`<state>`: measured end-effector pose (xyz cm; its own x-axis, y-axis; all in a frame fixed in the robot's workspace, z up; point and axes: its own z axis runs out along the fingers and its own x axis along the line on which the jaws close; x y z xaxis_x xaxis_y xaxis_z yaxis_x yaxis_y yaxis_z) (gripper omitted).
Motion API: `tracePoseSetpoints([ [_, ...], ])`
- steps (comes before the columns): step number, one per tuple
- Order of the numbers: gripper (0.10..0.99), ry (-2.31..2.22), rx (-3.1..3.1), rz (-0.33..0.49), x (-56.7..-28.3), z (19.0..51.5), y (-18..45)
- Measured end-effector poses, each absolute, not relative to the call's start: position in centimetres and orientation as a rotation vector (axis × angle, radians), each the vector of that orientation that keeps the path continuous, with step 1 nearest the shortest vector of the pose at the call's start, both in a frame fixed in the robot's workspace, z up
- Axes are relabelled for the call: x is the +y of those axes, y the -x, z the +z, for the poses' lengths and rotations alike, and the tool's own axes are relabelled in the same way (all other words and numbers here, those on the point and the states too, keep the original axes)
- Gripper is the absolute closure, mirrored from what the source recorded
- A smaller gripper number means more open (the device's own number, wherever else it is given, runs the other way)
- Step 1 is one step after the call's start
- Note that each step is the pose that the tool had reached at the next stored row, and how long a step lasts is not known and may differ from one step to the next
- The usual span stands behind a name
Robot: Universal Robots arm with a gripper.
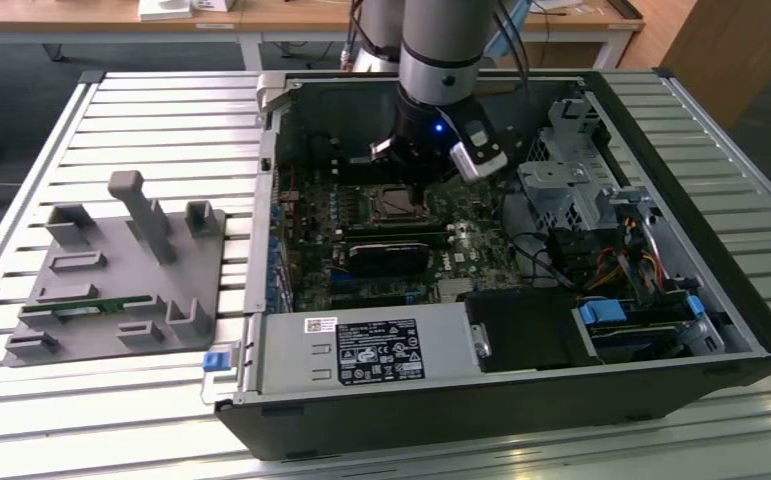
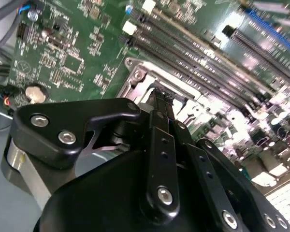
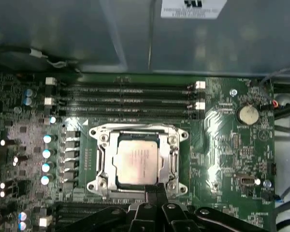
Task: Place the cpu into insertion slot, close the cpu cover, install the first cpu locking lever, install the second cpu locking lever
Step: 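Install the second cpu locking lever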
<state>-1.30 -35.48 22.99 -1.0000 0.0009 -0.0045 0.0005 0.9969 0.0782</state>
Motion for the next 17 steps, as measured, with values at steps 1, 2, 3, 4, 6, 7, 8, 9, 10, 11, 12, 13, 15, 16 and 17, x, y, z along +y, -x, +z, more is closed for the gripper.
tracePoseSetpoints([
  [1, 0.980, -0.001, 3.135, 0.123, -35.6, 23.0, 1.3],
  [2, 0.980, -0.001, 3.135, 0.123, -35.7, 23.0, 1.3],
  [3, 0.980, -0.001, 3.135, 0.123, -35.8, 23.0, 1.3],
  [4, 0.980, -0.001, 3.136, 0.123, -36.0, 23.0, 1.3],
  [6, 0.980, -0.001, 3.136, 0.123, -36.1, 23.0, 1.3],
  [7, 0.980, -0.001, 3.136, 0.123, -36.1, 22.9, 1.4],
  [8, 0.980, -0.001, 3.136, 0.123, -36.1, 22.9, 1.5],
  [9, 0.980, -0.001, 3.136, 0.123, -36.1, 22.9, 1.7],
  [10, 0.980, -0.001, 3.136, 0.123, -36.1, 22.9, 1.9],
  [11, 0.980, -0.001, 3.136, 0.123, -36.1, 22.9, 2.0],
  [12, 0.980, -0.001, 3.136, 0.123, -36.1, 22.9, 2.1],
  [13, 0.980, -0.001, 3.136, 0.123, -36.2, 22.9, 2.1],
  [15, 0.980, -0.001, 3.136, 0.123, -36.5, 22.9, 2.1],
  [16, 0.980, -0.001, 3.136, 0.123, -36.6, 22.9, 2.1],
  [17, 0.980, -0.001, 3.136, 0.123, -36.8, 22.9, 2.2],
])
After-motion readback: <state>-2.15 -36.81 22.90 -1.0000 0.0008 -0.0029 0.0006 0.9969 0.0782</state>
